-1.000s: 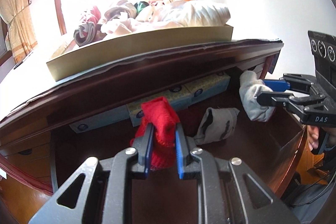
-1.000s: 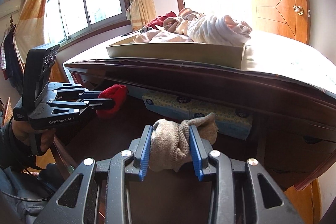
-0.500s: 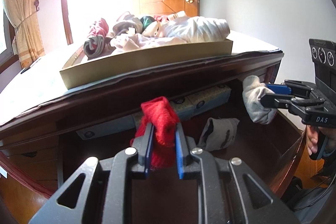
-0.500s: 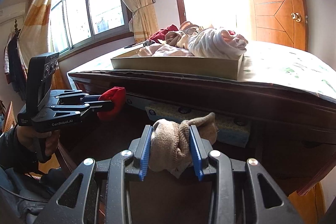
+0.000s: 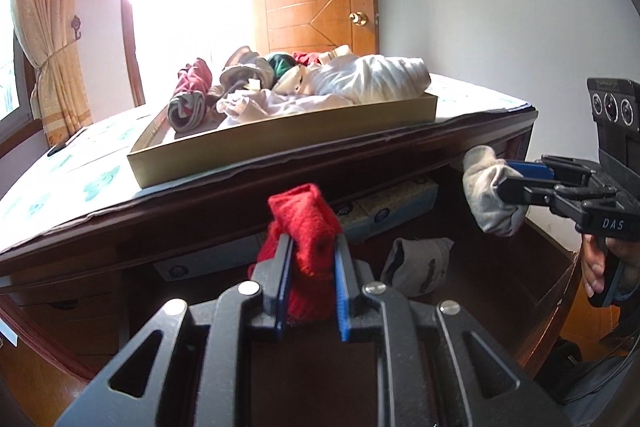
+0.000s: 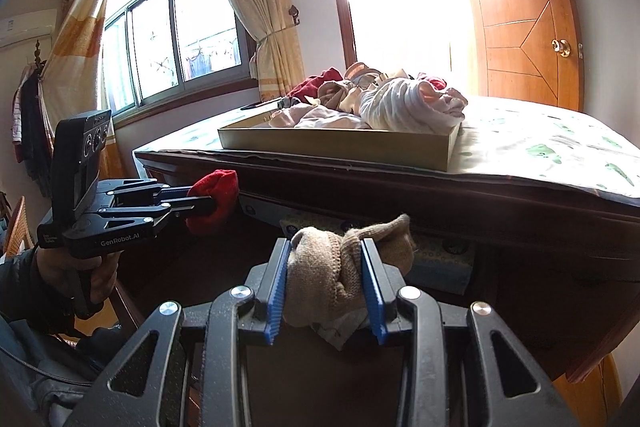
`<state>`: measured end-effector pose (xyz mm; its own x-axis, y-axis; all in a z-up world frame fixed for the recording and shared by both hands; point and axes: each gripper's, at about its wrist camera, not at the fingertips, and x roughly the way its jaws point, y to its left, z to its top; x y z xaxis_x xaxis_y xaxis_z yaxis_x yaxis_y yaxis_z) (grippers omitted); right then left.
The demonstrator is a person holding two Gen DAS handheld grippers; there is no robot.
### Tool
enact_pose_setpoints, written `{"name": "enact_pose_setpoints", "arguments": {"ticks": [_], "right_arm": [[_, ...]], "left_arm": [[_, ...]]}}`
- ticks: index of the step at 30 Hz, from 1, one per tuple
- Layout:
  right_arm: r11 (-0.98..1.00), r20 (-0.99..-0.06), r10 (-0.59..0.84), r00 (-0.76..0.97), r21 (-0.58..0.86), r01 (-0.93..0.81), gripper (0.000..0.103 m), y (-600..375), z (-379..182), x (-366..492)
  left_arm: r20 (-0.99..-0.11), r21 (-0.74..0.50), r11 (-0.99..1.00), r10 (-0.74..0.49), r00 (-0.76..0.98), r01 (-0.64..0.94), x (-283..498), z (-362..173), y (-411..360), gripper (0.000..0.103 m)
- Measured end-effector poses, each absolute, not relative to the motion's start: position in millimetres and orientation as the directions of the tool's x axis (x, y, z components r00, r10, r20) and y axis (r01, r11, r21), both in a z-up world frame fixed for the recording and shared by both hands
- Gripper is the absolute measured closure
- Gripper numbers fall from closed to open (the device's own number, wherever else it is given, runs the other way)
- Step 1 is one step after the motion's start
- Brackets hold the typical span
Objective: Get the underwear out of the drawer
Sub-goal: 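Lift both held socks out of the drawer toward the tray, then carry both socks over the tray and lower them onto the garments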
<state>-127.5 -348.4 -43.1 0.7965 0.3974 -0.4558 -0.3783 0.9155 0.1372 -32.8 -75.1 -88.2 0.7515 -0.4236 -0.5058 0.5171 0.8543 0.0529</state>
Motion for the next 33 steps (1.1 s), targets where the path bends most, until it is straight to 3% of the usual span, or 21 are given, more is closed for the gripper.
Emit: {"name": "enact_pose_setpoints", "arguments": {"ticks": [22, 33], "right_arm": [[0.898, -0.38, 0.435, 0.816, 0.115, -0.425, 0.066, -350.9, -31.8, -133.7], [0.891, -0.347, 0.436, 0.83, 0.038, -0.452, 0.066, -339.9, 9.0, -121.7]], "left_arm": [[-0.426, 0.081, 0.86, -0.428, 0.797, 0.505, -39.8, -66.4, -76.0, 0.087], [-0.398, 0.099, 0.874, -0.403, 0.824, 0.475, -25.6, -33.4, -73.3, 0.087]]}}
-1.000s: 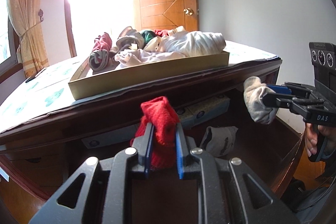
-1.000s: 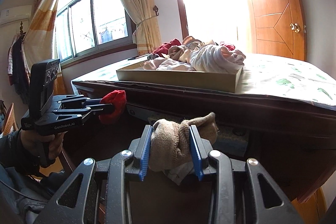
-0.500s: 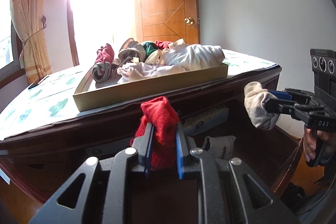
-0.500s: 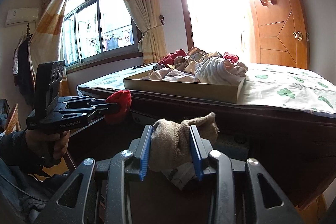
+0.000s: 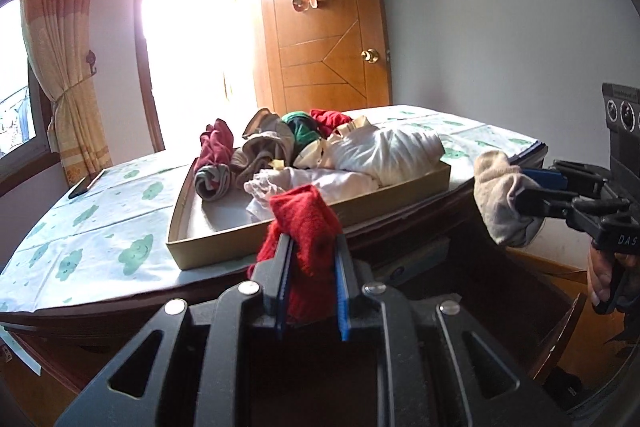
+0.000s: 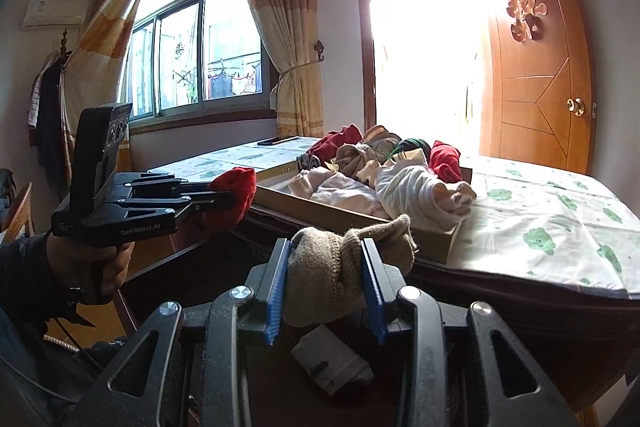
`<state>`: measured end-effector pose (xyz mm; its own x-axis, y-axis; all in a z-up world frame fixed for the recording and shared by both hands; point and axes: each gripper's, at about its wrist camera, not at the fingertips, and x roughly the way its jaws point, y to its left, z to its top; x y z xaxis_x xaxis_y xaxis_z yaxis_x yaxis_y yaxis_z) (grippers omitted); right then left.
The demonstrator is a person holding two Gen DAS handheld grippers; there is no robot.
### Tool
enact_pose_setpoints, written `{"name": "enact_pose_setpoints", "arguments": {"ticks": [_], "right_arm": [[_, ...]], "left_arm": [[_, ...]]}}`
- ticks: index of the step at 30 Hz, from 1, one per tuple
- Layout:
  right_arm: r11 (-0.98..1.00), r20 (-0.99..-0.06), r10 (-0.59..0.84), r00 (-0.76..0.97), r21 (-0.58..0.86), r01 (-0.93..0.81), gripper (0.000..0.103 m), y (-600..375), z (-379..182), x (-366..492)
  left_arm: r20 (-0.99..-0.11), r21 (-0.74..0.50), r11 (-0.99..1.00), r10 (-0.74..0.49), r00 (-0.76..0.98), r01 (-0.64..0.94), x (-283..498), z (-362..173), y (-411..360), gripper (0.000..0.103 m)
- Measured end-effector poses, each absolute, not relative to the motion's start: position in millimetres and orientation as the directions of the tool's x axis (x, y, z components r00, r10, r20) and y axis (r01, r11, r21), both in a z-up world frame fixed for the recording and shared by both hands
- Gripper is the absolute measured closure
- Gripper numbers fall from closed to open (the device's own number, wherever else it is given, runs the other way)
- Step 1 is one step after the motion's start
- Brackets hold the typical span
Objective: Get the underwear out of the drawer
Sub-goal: 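Carry both socks over the tray and lower them onto the garments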
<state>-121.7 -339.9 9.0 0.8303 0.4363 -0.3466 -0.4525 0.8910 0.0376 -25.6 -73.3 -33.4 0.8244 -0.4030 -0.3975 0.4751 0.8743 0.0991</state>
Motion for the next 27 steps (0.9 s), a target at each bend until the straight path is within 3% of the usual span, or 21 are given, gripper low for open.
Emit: {"name": "enact_pose_setpoints", "arguments": {"ticks": [16, 27], "right_arm": [[0.871, -0.326, 0.461, 0.825, -0.012, -0.491, 0.066, -318.6, 40.4, -95.2], [0.872, -0.327, 0.468, 0.821, 0.018, -0.49, 0.066, -311.6, 62.1, -60.8]], "left_arm": [[-0.366, 0.111, 0.887, -0.383, 0.848, 0.448, -4.8, -3.2, -68.6, 0.087], [-0.403, 0.069, 0.901, -0.366, 0.838, 0.427, 33.9, 9.3, -56.5, 0.087]]}}
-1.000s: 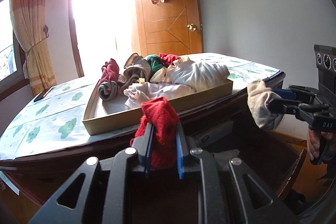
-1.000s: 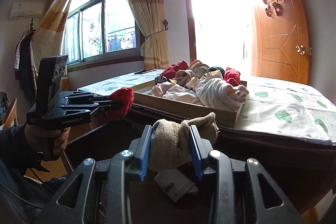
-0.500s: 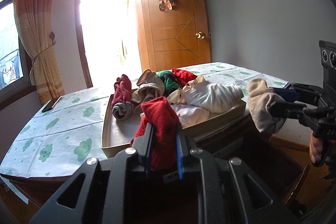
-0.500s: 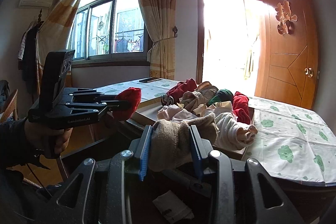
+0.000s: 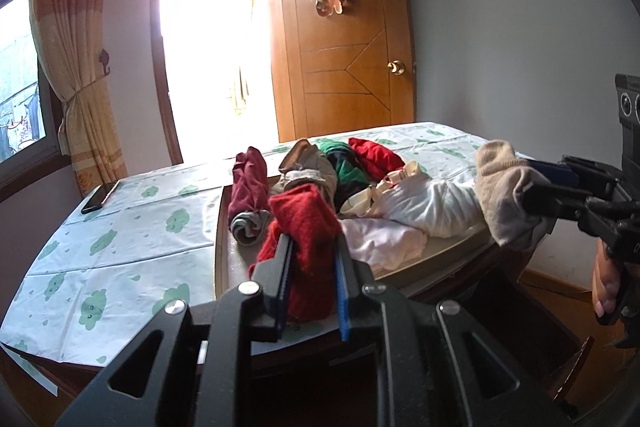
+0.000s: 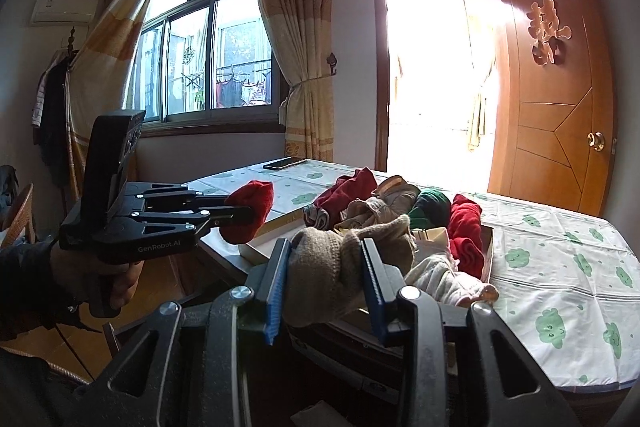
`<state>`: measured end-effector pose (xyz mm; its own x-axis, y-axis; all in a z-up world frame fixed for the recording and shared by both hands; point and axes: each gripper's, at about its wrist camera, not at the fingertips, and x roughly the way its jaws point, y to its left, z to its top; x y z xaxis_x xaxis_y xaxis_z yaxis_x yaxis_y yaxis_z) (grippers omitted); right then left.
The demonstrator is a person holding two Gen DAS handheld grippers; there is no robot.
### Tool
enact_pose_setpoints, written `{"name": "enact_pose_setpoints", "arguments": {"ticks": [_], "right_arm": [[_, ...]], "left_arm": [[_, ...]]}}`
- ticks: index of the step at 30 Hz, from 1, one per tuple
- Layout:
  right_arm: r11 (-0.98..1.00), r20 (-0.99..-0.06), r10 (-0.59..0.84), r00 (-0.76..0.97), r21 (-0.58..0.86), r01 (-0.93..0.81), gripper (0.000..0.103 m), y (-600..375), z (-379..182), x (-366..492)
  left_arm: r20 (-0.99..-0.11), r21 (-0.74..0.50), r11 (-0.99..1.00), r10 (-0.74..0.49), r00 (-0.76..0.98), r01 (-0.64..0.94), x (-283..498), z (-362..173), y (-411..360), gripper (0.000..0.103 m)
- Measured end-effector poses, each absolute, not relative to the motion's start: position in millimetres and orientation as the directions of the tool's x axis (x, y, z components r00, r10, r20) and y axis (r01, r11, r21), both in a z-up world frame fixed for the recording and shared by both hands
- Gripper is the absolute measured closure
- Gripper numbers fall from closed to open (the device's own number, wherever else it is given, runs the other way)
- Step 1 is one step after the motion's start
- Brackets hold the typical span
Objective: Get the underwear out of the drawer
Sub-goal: 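Carry both socks over the tray and lower them onto the garments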
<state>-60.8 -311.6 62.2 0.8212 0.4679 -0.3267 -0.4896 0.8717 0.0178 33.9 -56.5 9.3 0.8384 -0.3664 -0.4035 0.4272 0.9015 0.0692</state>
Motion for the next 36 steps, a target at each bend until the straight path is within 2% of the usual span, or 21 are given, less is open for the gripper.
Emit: {"name": "enact_pose_setpoints", "arguments": {"ticks": [18, 36], "right_arm": [[0.864, -0.383, 0.493, 0.781, 0.112, -0.491, 0.066, -284.7, 71.3, 10.0], [0.875, -0.46, 0.475, 0.75, 0.157, -0.458, 0.065, -265.2, 58.5, 68.6]], "left_arm": [[-0.516, -0.02, 0.916, -0.352, 0.781, 0.4, 99.0, 3.1, -46.7, 0.087], [-0.563, -0.002, 0.919, -0.326, 0.759, 0.393, 121.2, -11.2, -61.3, 0.087]]}}
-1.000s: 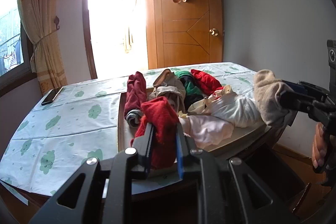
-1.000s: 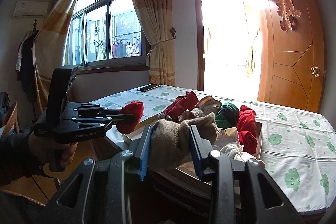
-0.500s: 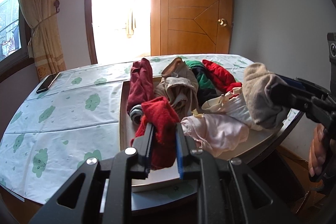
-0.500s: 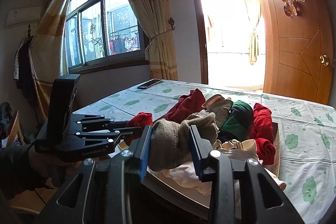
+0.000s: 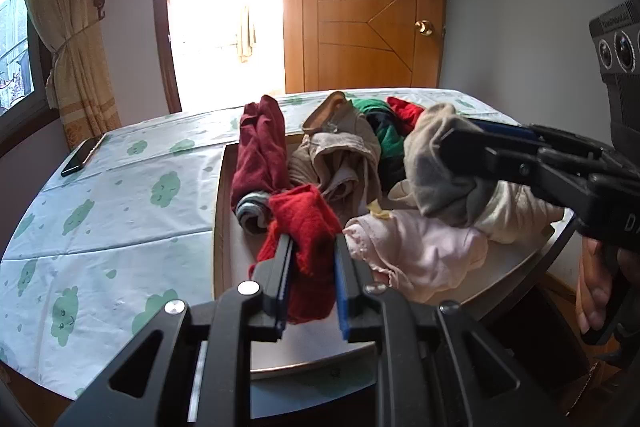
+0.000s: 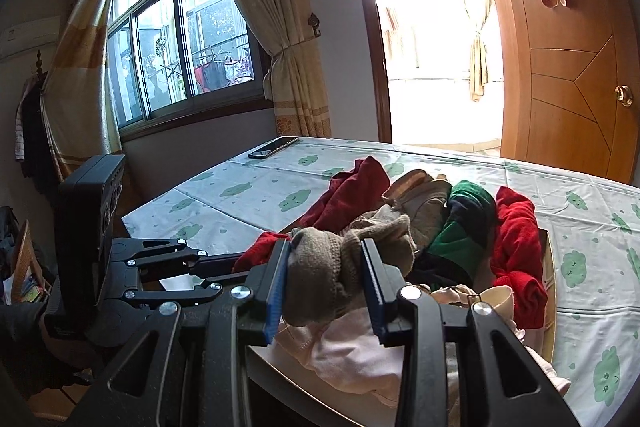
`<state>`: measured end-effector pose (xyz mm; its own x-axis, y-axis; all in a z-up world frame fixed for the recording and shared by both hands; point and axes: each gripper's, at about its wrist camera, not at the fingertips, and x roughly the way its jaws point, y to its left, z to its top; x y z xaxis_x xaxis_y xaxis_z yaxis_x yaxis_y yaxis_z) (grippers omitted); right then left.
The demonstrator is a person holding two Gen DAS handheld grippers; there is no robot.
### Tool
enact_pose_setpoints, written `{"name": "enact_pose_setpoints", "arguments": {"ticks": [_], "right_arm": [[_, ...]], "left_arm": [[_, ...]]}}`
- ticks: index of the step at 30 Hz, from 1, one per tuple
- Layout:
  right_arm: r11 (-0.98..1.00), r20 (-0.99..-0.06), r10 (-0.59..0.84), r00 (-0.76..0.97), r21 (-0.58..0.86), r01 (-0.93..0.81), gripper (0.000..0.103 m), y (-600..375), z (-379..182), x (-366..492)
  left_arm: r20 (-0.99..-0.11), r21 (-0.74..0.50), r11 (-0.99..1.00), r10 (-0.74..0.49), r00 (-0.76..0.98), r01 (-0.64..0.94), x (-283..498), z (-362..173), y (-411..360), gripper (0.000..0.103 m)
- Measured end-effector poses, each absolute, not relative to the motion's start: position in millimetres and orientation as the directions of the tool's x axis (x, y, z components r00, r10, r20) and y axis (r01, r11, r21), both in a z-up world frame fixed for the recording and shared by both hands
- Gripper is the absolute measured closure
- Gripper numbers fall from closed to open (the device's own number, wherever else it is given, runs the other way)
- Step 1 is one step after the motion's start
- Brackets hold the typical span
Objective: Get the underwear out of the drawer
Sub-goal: 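Carry both socks over the tray and lower them onto the garments, then open both grippers to release the socks into the tray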
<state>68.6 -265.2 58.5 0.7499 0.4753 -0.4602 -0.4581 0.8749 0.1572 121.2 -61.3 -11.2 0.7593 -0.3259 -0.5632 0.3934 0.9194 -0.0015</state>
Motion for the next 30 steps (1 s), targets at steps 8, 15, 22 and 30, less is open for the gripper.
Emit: {"name": "enact_pose_setpoints", "arguments": {"ticks": [8, 15, 22, 30], "right_arm": [[0.875, -0.491, 0.474, 0.731, 0.173, -0.452, 0.065, -257.0, 46.8, 80.1], [0.877, -0.505, 0.469, 0.724, 0.175, -0.447, 0.065, -252.2, 43.0, 89.4], [0.879, -0.525, 0.464, 0.713, 0.176, -0.443, 0.065, -244.2, 38.8, 94.2], [0.881, -0.564, 0.46, 0.686, 0.195, -0.43, 0.063, -241.7, 26.3, 102.1]], "left_arm": [[-0.588, -0.033, 0.92, -0.333, 0.737, 0.39, 130.9, -21.4, -59.4, 0.087], [-0.599, -0.023, 0.919, -0.327, 0.73, 0.393, 134.0, -23.4, -62.1, 0.087], [-0.606, -0.052, 0.92, -0.338, 0.719, 0.389, 140.6, -26.2, -59.5, 0.087], [-0.607, -0.052, 0.921, -0.336, 0.72, 0.386, 137.8, -29.0, -58.6, 0.079]]}}
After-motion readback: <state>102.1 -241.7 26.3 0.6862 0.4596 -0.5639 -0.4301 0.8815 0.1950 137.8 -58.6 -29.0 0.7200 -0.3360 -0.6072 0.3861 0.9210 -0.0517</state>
